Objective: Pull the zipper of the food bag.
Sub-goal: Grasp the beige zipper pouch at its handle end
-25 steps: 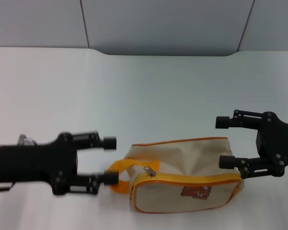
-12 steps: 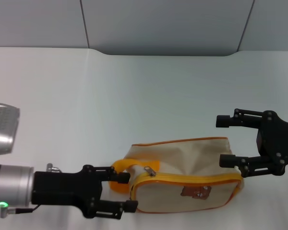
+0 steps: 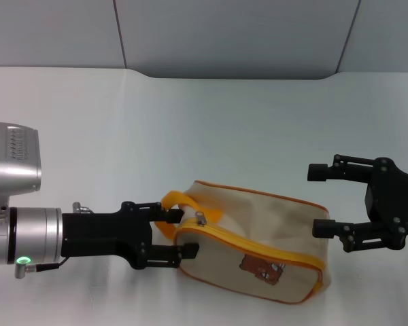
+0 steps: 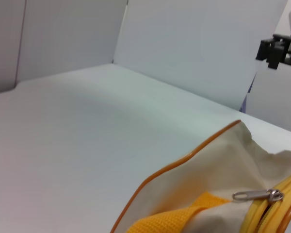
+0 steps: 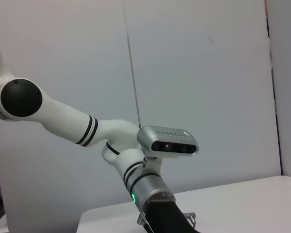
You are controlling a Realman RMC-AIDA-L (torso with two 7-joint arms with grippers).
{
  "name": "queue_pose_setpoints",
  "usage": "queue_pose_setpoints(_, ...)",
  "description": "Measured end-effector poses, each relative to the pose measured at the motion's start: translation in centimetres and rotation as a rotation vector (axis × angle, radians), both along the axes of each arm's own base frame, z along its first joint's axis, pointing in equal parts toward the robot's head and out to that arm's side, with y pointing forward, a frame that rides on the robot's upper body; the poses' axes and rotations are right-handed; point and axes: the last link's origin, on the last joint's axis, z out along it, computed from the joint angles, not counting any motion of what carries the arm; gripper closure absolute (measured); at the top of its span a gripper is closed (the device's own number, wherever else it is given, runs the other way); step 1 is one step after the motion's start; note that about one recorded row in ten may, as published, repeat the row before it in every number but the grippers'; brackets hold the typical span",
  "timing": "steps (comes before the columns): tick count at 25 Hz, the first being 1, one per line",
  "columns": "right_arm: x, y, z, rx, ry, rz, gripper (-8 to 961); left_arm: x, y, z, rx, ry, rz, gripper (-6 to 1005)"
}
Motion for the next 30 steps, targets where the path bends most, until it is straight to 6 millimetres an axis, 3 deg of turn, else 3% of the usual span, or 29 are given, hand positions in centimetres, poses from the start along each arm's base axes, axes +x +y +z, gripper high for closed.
queue_pose_setpoints(6,0.0,0.1,-0.2,-0.003,-0.003,-0.004,114,0.4,-0.1,-0.3,0.012,-0.016,-0.039,214)
queue_pose_setpoints(11,-0.1,0.2,-0.1,0.001,-0.001,-0.005,114,0.6,0.0,-0.8,0.004,-0.014,-0.062,278)
queue_pose_setpoints(17,-0.1,0.2,-0.3,0.003,-0.002,-0.008,113,0.7,0.0,-0.8,0.010,-0.017,-0.069,467)
queue_pose_setpoints(22,-0.2,0.2,-0.6,0.003,-0.002,-0.008,113,0.8,0.0,-0.7,0.006,-0.021,-0.076,726)
queue_pose_setpoints(26,-0.4,0.5,-0.6,0.039,0.022,-0.011,114,1.2,0.2,-0.6,0.004,-0.030,-0.088,811)
queue_pose_setpoints(30,-0.8,1.6,-0.8,0.180,0.063,-0.029,113,1.8,0.7,0.0,0.006,-0.035,-0.118,896)
